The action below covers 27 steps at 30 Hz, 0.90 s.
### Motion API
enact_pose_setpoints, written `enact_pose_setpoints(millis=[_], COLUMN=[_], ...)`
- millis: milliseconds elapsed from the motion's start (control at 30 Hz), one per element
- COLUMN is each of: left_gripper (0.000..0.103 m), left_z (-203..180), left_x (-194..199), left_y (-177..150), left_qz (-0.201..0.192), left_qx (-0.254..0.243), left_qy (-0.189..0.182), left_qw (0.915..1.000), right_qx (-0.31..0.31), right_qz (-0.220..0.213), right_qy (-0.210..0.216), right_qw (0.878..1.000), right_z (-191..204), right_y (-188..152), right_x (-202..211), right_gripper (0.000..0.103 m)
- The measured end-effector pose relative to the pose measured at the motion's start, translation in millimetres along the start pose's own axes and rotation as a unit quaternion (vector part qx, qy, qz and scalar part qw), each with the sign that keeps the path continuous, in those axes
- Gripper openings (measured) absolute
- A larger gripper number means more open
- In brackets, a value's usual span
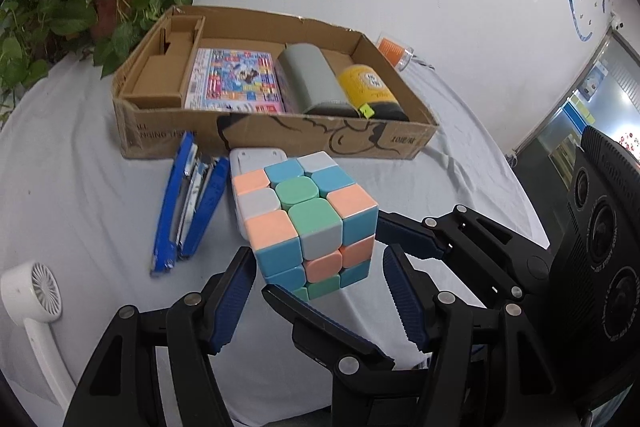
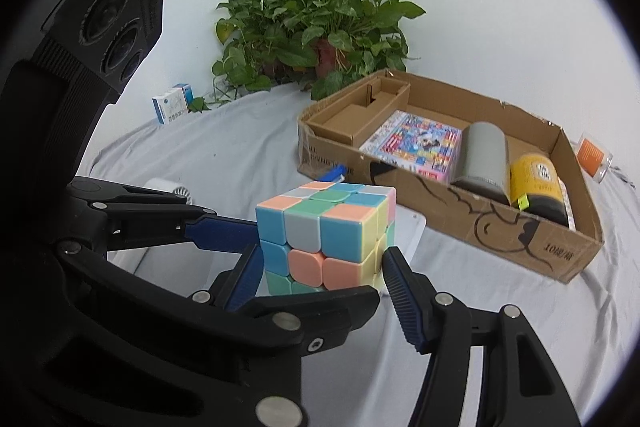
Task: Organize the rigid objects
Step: 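Lift the Rubik's cube and lower it into the box beside the board game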
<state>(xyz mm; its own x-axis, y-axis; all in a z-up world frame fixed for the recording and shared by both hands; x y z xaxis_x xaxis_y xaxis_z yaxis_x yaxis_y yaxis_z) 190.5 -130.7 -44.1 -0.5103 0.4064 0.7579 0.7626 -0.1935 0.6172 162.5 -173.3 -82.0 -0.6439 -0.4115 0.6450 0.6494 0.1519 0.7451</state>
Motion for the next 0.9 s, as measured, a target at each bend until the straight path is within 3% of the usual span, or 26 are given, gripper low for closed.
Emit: enact_pose_setpoints(millis=[467,900], left_gripper=[0.063,0.063], left_z=[31.4,83.1], left_x=[21.6,11.2], left_y=[59.4,140.7], left_qz=[-0.036,-0.065], left_qx=[-0.009,-0.026], left_qy=[0.024,0.041], left_qw=[0.9990,0.9967], right_qx=[0.018,-0.004], right_qz=[-0.015,-0.015], right_qy=[-0.005,0.009], right_qw=[1.000,1.000], right_z=[7.2,-14.3], right_y=[63.3,124.9], right_x=[-21.3,-65.3], right_gripper=[0.061,0.060])
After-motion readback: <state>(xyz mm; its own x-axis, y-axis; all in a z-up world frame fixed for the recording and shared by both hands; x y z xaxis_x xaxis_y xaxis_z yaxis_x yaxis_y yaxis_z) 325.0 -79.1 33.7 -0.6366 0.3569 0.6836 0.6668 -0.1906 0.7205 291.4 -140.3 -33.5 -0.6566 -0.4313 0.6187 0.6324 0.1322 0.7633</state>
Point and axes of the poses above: each gripper's, at about its wrist camera, not at the fingertips, and x roughly against the way its jaws point, z to its left, y to its top, the point moved 3 cm from there along -x, roughly the way its jaws point, and after that the axes turned 9 degrees about -x, right-handed, at the moved point
